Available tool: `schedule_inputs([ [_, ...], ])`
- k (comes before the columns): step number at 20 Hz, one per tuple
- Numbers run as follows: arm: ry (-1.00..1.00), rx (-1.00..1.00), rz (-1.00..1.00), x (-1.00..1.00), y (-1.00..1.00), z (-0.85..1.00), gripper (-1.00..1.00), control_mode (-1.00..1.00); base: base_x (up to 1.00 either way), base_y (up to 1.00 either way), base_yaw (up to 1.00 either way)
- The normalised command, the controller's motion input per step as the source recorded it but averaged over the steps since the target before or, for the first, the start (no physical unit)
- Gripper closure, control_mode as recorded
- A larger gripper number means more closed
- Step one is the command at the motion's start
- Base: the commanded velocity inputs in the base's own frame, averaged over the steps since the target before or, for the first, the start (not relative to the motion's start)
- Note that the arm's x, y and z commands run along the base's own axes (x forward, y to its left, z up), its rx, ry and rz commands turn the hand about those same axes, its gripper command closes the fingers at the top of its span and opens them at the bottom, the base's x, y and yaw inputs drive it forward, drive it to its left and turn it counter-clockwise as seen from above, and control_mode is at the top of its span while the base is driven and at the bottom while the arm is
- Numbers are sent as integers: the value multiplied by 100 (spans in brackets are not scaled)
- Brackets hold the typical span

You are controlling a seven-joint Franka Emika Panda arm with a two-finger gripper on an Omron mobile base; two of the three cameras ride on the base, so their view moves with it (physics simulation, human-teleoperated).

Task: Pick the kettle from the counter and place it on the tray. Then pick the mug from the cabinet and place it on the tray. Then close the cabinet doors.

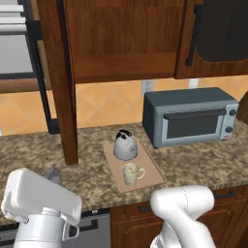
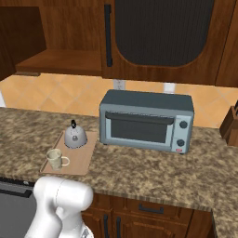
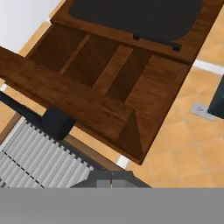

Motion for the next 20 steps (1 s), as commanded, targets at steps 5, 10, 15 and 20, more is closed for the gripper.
schedule_inputs([
  [5,-11,0,0,23,58,-44,100,-100,0,0,0],
  [10,-8,5,-4,50,35,-9,100,-100,0,0,0],
  [15,-4,14,-8,86,26,0,100,-100,0,0,0],
  [20,-7,10,-1,42,3,0,100,-100,0,0,0],
])
